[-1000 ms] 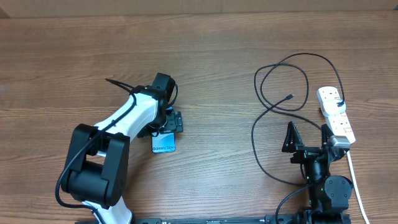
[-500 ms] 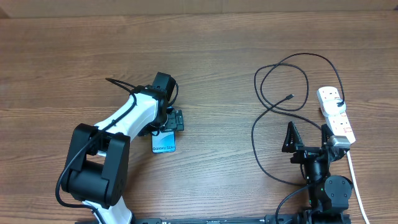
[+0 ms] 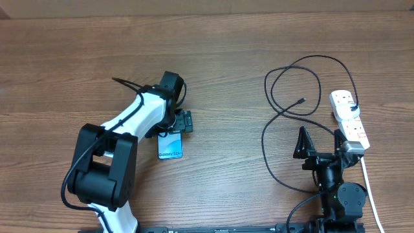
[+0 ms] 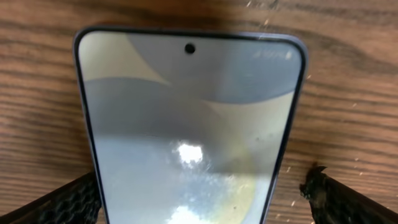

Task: Plug charger to phone and switch on socket
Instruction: 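Close the left gripper on the phone's top edge and tilt it up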

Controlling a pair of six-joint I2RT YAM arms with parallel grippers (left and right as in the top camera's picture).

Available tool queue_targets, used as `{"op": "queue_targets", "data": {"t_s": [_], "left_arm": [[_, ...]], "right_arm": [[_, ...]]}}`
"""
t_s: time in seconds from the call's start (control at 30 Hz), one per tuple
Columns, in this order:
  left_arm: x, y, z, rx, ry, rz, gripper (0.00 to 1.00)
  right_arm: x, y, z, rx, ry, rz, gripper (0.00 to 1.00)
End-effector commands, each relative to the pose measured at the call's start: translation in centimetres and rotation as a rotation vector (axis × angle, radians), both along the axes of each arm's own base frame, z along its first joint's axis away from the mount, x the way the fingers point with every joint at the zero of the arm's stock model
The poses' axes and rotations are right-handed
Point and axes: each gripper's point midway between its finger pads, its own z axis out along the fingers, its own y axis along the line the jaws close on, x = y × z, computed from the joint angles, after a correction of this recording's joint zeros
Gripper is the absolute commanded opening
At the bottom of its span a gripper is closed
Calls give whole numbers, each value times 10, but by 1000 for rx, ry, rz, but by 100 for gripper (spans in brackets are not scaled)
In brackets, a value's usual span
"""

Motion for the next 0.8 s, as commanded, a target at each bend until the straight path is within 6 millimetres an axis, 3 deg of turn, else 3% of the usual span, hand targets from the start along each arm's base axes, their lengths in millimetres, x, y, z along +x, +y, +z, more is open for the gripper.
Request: {"op": "queue_targets", "data": {"t_s": [0.0, 0.47, 0.7, 0.77], "left_arm": [[-33, 21, -53, 114, 158, -13, 100], [-43, 21, -53, 107, 202, -18, 100], [-49, 23, -51, 115, 228, -21, 81], [-52, 23, -51, 119, 240, -21, 80]], "right_arm": [[0, -1, -2, -8, -5, -4, 100], [0, -1, -2, -8, -5, -4, 100], [0, -1, -2, -9, -5, -4, 100], [0, -1, -2, -8, -5, -4, 100]]}}
